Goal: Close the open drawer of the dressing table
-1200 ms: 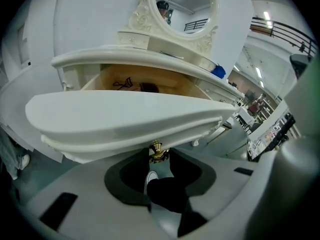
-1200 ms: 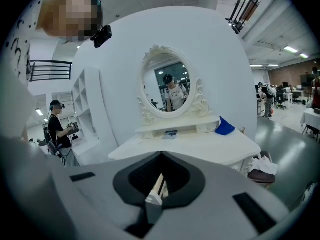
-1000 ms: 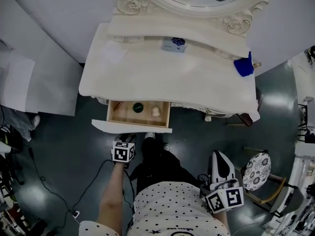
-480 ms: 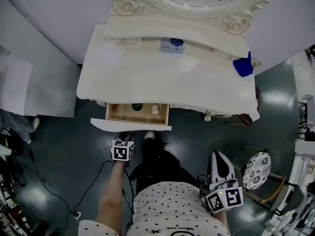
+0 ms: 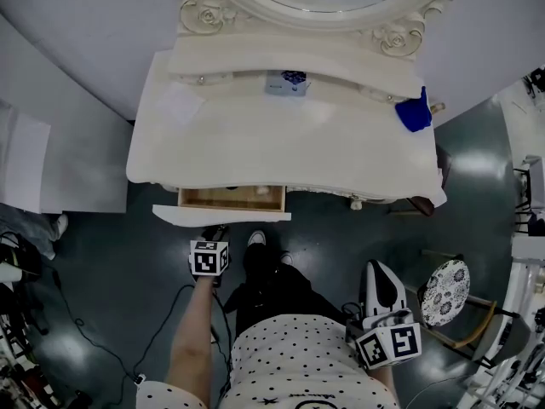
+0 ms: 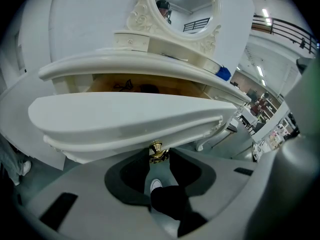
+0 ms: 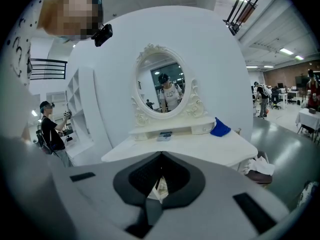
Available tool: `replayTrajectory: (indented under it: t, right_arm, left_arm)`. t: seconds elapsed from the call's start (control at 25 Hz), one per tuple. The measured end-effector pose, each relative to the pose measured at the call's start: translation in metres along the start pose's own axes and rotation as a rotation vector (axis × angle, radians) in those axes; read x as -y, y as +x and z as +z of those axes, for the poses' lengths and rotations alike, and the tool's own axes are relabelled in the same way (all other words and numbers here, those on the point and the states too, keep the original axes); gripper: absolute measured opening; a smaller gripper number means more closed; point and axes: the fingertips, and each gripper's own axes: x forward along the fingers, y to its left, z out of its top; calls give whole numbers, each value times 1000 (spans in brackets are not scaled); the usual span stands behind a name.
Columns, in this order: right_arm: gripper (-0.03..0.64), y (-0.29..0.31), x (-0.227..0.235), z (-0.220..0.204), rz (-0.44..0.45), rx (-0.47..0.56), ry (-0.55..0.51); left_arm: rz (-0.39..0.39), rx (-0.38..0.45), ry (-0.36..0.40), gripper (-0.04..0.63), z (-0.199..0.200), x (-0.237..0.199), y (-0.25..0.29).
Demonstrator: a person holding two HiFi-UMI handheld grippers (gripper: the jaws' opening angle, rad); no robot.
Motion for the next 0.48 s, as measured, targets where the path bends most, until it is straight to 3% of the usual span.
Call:
replayTrajectory:
  t: [0.48]
  right_arm:
    - [8,9,17,9,-48,6,2]
  left_arm:
    - [13,14,4,135,37,-10,22]
